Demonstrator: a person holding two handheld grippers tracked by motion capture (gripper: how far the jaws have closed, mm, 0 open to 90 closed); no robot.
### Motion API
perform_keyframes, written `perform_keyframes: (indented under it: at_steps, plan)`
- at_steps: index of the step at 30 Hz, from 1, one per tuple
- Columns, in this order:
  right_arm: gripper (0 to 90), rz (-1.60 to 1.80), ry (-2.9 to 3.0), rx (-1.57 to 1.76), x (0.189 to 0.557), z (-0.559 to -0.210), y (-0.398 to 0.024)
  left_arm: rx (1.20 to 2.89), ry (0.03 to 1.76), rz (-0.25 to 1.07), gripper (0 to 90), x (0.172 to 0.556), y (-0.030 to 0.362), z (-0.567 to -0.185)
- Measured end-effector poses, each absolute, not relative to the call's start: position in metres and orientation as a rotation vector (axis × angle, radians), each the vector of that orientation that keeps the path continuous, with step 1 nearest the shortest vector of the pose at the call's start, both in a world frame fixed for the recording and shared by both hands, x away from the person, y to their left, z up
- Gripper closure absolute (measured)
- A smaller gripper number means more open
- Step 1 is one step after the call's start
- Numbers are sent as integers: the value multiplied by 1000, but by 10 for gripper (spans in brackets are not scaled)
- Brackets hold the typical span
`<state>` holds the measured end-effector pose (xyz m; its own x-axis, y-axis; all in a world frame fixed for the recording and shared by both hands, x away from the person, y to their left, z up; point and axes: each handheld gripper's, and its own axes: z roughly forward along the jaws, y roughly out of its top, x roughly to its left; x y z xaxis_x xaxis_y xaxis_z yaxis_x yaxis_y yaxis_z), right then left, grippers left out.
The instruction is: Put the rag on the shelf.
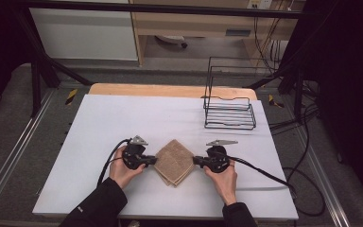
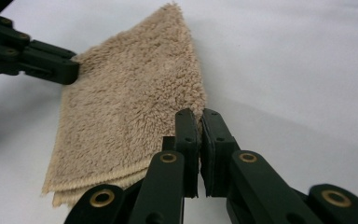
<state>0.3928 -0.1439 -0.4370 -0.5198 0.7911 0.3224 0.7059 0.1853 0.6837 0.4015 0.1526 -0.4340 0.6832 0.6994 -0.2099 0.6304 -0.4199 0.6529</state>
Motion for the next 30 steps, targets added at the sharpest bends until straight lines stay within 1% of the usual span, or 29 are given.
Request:
perform_keyframes:
  at_steps: [3,9,14,19,22,26,30]
  plan:
    - [869,1243,2347,1434,398,-436,-143,2161,1020,143,844,392,149,-433]
    - [869,1236,2360,1316,409,-434,-135,2134,1061,133,845,374,148,-430]
    - [866,1206,2393,1230,419,-440,-123,2116,1091,157,841,363,148,-433]
    - [841,1191,2405,1217,422,-448,-120,2109,1086,180,791,364,152,-436]
    - [769,1206,2393,1181,419,-443,-122,2114,1067,205,691,368,155,-433]
    - [630,1222,2386,1131,411,-432,-130,2111,1021,257,521,387,157,-423]
    - [495,1269,2356,1134,401,-427,-144,2102,1021,273,398,407,152,-419]
